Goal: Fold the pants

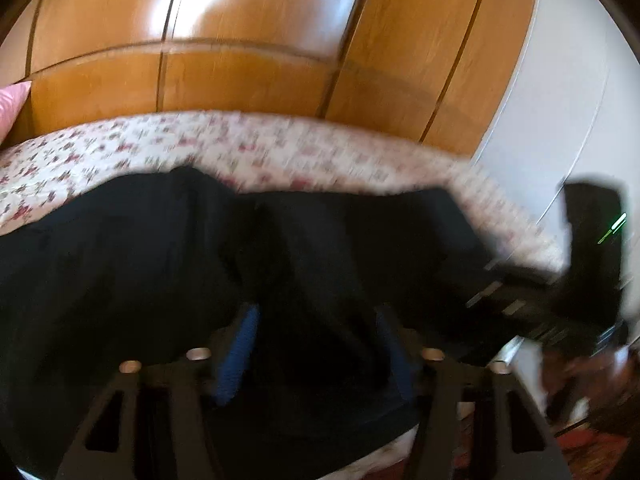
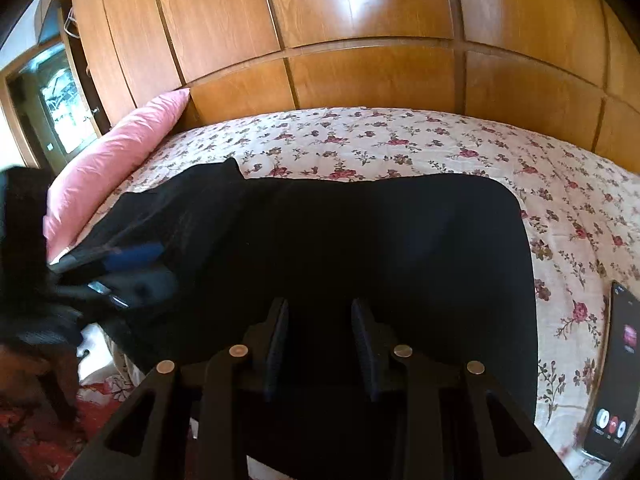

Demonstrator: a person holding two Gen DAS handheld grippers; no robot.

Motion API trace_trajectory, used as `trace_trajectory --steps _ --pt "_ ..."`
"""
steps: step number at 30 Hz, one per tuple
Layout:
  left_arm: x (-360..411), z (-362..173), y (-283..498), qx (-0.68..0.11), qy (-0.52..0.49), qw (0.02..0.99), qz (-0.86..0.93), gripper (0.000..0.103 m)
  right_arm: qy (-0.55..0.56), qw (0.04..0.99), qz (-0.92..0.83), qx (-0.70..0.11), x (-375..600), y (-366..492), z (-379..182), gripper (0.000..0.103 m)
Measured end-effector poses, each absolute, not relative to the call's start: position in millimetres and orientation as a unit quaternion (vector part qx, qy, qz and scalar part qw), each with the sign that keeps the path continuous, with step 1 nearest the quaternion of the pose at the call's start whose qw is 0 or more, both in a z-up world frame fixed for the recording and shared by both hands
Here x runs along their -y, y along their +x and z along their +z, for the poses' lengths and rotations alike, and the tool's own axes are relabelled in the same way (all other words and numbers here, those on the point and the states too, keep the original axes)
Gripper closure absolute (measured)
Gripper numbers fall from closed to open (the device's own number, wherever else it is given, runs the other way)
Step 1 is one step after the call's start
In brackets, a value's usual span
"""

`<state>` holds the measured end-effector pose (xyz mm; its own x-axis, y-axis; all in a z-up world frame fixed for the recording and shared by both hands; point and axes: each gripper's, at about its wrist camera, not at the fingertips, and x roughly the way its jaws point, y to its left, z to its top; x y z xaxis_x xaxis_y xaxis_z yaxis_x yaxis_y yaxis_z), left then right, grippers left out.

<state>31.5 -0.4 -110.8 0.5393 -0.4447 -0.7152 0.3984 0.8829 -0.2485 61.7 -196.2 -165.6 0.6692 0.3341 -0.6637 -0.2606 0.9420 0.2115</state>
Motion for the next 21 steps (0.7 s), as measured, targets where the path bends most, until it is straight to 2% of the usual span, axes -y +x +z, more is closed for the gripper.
trace_trajectory --steps 6,10,16,21 --pt "-22.9 -115.6 24.4 -0.419 -0.062 0.872 -0.247 0.054 0.078 0.930 0.149 -0.326 209.6 56.3 -143.7 0.069" --pt "-40.6 -111.5 17.3 -0.409 -0.093 0.872 -0.251 0.054 0.059 0.924 0.140 -0.352 205.4 61.7 -154.6 0.069" --pt "-95.3 -86.9 10.9 -0.348 -0.168 0.898 -0.209 0.054 0.039 0.921 0.140 -0.362 193.8 62.7 -166.7 0.066" --pt "-166.2 -75.5 1.0 -0.309 -0.234 0.917 -0.092 0.052 0.047 0.921 0.141 -0.361 195.2 62.6 -167.0 0.066"
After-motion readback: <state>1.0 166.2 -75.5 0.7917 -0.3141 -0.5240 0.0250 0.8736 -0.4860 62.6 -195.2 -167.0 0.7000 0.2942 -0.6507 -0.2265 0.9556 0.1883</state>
